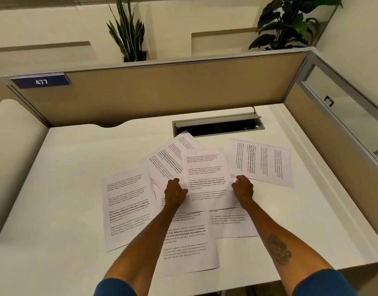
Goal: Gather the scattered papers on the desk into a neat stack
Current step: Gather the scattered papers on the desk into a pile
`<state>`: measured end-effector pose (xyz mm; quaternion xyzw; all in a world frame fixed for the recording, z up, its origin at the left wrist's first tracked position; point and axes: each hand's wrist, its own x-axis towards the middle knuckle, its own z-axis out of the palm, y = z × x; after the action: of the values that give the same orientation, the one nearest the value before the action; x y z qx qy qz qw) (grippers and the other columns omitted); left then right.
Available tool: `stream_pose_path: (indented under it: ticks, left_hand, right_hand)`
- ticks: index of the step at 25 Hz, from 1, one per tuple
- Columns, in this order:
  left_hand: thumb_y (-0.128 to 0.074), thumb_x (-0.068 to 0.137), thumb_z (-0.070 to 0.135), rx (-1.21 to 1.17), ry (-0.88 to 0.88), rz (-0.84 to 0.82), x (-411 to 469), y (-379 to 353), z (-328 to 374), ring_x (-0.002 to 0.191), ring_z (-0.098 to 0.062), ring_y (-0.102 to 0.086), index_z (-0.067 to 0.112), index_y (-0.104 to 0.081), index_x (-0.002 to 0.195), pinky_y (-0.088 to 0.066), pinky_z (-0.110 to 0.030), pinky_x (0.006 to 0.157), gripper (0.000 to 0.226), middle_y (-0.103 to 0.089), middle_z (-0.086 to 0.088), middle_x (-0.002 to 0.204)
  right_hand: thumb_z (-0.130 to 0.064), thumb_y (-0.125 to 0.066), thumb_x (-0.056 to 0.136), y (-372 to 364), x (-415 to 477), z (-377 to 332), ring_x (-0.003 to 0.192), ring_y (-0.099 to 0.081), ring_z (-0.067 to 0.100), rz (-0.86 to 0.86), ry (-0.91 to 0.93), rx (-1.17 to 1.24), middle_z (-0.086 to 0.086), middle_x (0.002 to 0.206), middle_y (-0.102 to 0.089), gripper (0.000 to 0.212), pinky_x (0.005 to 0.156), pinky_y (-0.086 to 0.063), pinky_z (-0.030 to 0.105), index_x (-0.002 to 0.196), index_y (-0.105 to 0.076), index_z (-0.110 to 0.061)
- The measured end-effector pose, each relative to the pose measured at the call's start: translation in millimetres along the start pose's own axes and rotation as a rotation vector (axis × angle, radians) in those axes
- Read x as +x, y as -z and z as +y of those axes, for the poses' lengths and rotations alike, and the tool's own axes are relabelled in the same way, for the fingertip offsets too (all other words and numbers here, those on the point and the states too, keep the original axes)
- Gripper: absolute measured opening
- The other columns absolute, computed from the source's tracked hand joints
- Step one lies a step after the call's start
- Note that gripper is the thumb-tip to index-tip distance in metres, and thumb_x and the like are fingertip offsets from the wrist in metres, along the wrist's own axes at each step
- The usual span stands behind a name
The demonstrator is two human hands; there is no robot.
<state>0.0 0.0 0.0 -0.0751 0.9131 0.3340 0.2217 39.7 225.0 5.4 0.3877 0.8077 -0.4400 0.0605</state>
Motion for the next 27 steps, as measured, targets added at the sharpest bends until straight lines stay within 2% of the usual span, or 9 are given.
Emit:
stream_pose_path:
  ticks: [3,7,10,14,16,17,20,22,27]
  left_hand:
    - [-0.070,0.094,0.029,-0.012,0.041,0.019,1,-7,1,0.144,-0.032,-0.042,0.005,-0.037,0.152,-0.033,-0.042,0.119,0.071,-0.041,-0.015,0.156]
    - [-0.076,0.087,0.036,0.141,-0.016,0.001,-3,-22,-2,0.136,-0.032,-0.045,0.007,-0.038,0.148,-0.043,-0.047,0.110,0.078,-0.044,-0.012,0.148]
    - [-0.076,0.087,0.032,0.274,-0.074,-0.001,-3,-33,-6,0.132,-0.030,-0.043,0.009,-0.038,0.145,-0.042,-0.048,0.108,0.073,-0.042,-0.010,0.146]
    - [-0.075,0.088,0.027,0.264,-0.092,-0.004,-1,-36,-8,0.130,-0.030,-0.044,0.010,-0.042,0.142,-0.043,-0.048,0.108,0.065,-0.043,-0.010,0.144]
    - [-0.075,0.088,0.027,0.259,-0.092,-0.005,-1,-36,-9,0.129,-0.029,-0.045,0.010,-0.044,0.140,-0.044,-0.047,0.108,0.063,-0.043,-0.010,0.143]
    - [-0.075,0.089,0.027,0.261,-0.095,-0.004,-1,-36,-9,0.128,-0.029,-0.045,0.010,-0.045,0.140,-0.044,-0.047,0.107,0.062,-0.043,-0.009,0.144]
    - [-0.075,0.089,0.028,0.256,-0.100,-0.006,-1,-36,-10,0.129,-0.029,-0.044,0.011,-0.045,0.142,-0.044,-0.045,0.106,0.064,-0.042,-0.009,0.144]
    - [-0.075,0.088,0.028,0.258,-0.100,-0.003,-1,-36,-9,0.130,-0.029,-0.044,0.011,-0.044,0.143,-0.043,-0.045,0.107,0.066,-0.042,-0.008,0.145]
    - [-0.074,0.088,0.034,0.201,-0.100,-0.015,-2,-31,-9,0.131,-0.029,-0.043,0.011,-0.044,0.145,-0.042,-0.045,0.109,0.068,-0.043,-0.008,0.145]
  right_hand:
    - [-0.007,-0.063,0.094,-7,0,2,0.135,-0.050,0.037,0.005,-0.011,-0.041,0.021,0.147,-0.051,0.053,0.114,-0.040,0.044,0.144,-0.046,0.000]
    - [-0.011,-0.069,0.090,-24,-4,10,0.137,-0.041,0.040,-0.009,-0.024,-0.110,0.022,0.149,-0.041,0.068,0.114,-0.038,0.048,0.149,-0.036,-0.002]
    - [-0.010,-0.068,0.091,-36,-4,14,0.136,-0.039,0.039,0.018,0.021,-0.173,0.019,0.150,-0.038,0.068,0.113,-0.038,0.051,0.149,-0.034,-0.006]
    - [-0.016,-0.072,0.088,-39,2,13,0.137,-0.039,0.038,-0.023,-0.015,-0.193,0.017,0.150,-0.041,0.075,0.113,-0.035,0.052,0.151,-0.032,-0.012]
    - [-0.026,-0.076,0.085,-35,7,10,0.136,-0.041,0.037,-0.052,-0.078,-0.152,0.015,0.146,-0.047,0.074,0.113,-0.034,0.051,0.148,-0.038,-0.013]
    - [-0.029,-0.076,0.085,-33,11,9,0.133,-0.047,0.037,-0.068,-0.091,-0.101,0.014,0.142,-0.053,0.068,0.112,-0.037,0.050,0.144,-0.046,-0.012]
    - [-0.022,-0.072,0.089,-25,20,10,0.115,-0.065,0.036,-0.143,-0.084,0.195,0.016,0.129,-0.068,0.044,0.102,-0.052,0.046,0.129,-0.064,-0.007]
    - [-0.016,-0.070,0.090,-21,25,9,0.110,-0.068,0.036,-0.168,-0.077,0.277,0.017,0.126,-0.070,0.039,0.097,-0.055,0.045,0.128,-0.066,-0.006]
    - [-0.002,-0.064,0.092,-21,31,11,0.122,-0.061,0.037,-0.237,-0.034,0.309,0.014,0.139,-0.062,0.049,0.105,-0.050,0.049,0.140,-0.055,-0.007]
